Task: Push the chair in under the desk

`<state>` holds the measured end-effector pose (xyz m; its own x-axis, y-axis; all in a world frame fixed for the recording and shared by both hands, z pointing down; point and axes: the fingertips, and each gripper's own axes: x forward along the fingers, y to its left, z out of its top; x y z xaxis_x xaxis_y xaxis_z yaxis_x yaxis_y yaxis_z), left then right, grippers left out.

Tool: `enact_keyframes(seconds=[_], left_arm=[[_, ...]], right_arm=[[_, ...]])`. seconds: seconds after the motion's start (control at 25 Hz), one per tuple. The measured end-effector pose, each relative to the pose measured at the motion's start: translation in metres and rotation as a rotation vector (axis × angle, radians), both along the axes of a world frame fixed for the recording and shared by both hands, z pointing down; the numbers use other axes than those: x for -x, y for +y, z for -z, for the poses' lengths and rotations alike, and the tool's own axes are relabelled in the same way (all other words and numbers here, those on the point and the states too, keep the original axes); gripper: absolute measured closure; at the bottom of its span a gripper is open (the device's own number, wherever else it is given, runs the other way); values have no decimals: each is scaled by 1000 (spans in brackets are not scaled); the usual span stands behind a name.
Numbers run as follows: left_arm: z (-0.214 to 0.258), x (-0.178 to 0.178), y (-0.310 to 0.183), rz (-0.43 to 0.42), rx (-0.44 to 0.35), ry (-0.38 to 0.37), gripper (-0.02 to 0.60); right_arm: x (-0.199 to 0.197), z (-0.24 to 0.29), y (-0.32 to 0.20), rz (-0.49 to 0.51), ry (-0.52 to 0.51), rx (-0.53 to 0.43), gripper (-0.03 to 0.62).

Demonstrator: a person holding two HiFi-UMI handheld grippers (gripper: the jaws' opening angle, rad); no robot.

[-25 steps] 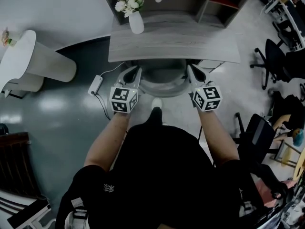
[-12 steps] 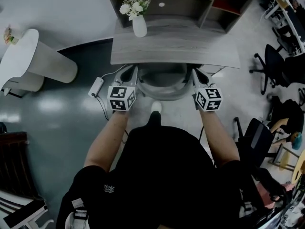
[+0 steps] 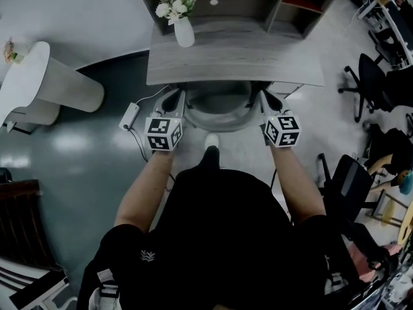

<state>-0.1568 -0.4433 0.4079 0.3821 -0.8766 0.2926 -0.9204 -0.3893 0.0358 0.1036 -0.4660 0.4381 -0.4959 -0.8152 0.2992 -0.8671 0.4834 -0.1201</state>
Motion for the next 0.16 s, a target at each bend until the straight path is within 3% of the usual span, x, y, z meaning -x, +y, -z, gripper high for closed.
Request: enact_keyframes(seconds=[0.16], left_arm=[[3, -9, 1, -19, -4, -17, 574]], right_arm=[[-8, 2, 0, 3, 34, -14, 592]])
